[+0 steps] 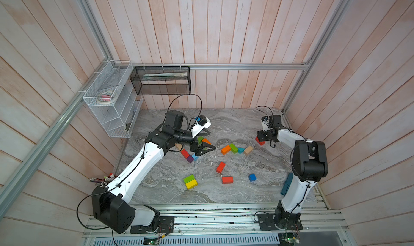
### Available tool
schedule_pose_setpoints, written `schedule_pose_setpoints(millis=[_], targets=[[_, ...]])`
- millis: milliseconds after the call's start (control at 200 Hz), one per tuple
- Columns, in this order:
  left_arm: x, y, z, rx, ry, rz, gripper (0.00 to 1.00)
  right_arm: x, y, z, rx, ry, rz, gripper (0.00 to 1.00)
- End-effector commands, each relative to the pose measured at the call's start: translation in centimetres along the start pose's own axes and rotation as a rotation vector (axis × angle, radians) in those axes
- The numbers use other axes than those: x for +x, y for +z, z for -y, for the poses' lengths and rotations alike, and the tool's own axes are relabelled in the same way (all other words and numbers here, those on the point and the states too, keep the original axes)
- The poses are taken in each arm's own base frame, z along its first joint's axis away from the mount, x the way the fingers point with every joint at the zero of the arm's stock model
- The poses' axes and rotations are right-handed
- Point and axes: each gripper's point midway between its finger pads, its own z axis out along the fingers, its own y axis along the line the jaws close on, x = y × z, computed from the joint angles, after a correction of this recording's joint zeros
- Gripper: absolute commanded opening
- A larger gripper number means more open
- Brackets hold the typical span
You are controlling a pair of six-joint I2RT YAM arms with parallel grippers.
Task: Assemble a heart with building blocks
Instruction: Pick up the building block from the center of the board.
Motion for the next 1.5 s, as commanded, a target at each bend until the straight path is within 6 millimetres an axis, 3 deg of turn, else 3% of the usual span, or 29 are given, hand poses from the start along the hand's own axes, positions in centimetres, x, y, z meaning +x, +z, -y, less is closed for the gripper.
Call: schedule_pose_setpoints(millis=[0,205,535,895,1080,1330,1495], targets=[[-0.4,-0.1,0.5,0.014,0.011,0.016,1.00,0.0,0.2,-0.7,-0.054,-0.006,-0.015,0.62],[-0.4,-0.1,0.5,0.013,0.013,0.016,1.00,0.6,0.8,-1.0,-0.071,0.002,-0.039,0.52],[-0.4,-0.2,0.5,0.007,0.018,0.016,1.00,1.5,1.6,-1.2,-0.085,0.010,-0.074,0.46],[-0.5,-0.3,0.6,0.007,0.019,0.018,1.00,1.4,0.8,-1.3,-0.043,0.010,-0.062,0.31],[-0.5,-0.2,0.6,0.012,0.016,0.019,1.00,2.0,-1.8,-2.1,-0.004,0.030,-0.043,0.30],[-0.6,-0.3,0.7,0.020,0.016,0.024,1.00,7.0,-5.2,-3.3,0.076,0.097,-0.121,0.29],[-0.7,-0.2,0.7,0.025,0.012,0.025,1.00,9.1,-7.3,-4.9,0.081,0.130,-0.134,0.29]])
